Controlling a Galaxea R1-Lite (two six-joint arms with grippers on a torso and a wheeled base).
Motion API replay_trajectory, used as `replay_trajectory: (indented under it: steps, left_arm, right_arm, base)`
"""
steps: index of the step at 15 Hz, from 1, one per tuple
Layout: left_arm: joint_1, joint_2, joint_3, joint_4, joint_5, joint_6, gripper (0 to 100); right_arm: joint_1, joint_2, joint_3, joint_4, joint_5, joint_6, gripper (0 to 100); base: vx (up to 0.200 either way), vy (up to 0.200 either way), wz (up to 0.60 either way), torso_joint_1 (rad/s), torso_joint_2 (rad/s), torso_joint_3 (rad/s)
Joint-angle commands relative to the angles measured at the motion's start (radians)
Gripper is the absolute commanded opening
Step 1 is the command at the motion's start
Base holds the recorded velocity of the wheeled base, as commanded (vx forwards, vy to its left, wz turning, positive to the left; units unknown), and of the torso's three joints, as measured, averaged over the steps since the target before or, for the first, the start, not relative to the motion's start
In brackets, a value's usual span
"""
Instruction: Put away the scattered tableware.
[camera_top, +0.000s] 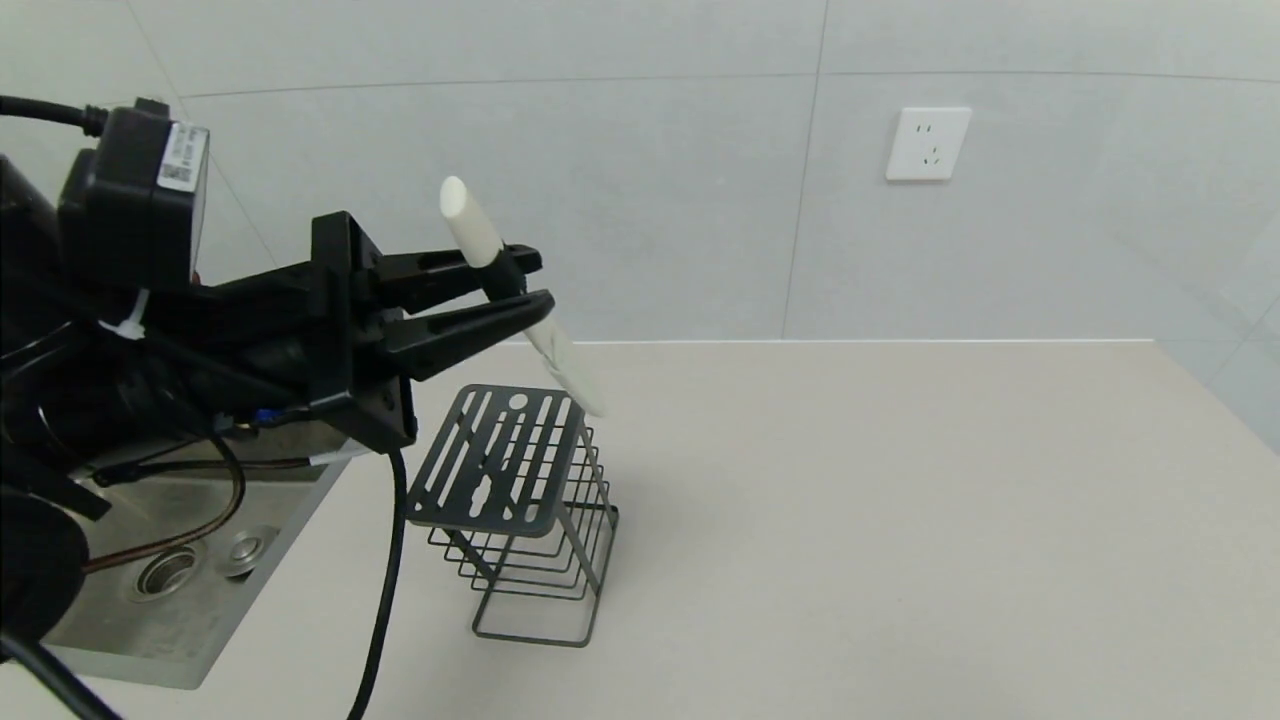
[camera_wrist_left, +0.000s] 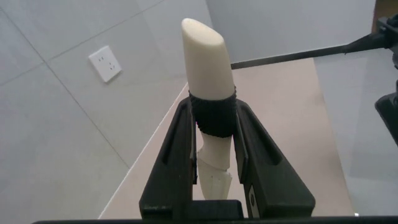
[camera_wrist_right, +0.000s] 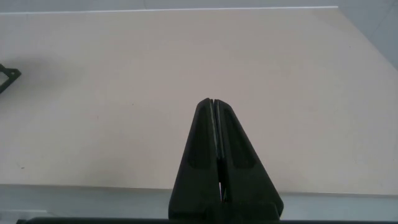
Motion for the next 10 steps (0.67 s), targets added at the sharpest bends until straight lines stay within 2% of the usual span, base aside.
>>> replay_trajectory:
  steps: [1,2,6,10]
  left_arm:
    - [0.048,0.02,-0.032,-0.001,0.0,0.001,0]
    - [0.08,0.025,-0.056,-0.001,-0.02,0.001,0]
    - [0.134,0.017,-0.062,0.025,-0.112,0.001,0]
    - [0.131,0.025,-0.036,0.027,-0.133,0.002,0]
  right_arm:
    - [0.0,0.002,0.0,0.001,0.0,0.0,0]
    - [0.0,0.002,0.0,0.001,0.0,0.0,0]
    - [0.0,0.002,0.0,0.001,0.0,0.0,0]
    - [0.0,0.002,0.0,0.001,0.0,0.0,0]
  base:
    - [0.0,0.0,0.0,0.0,0.0,0.0]
    - [0.0,0.0,0.0,0.0,0.0,0.0]
    - [0.0,0.0,0.0,0.0,0.0,0.0]
    - [0.0,0.0,0.0,0.0,0.0,0.0]
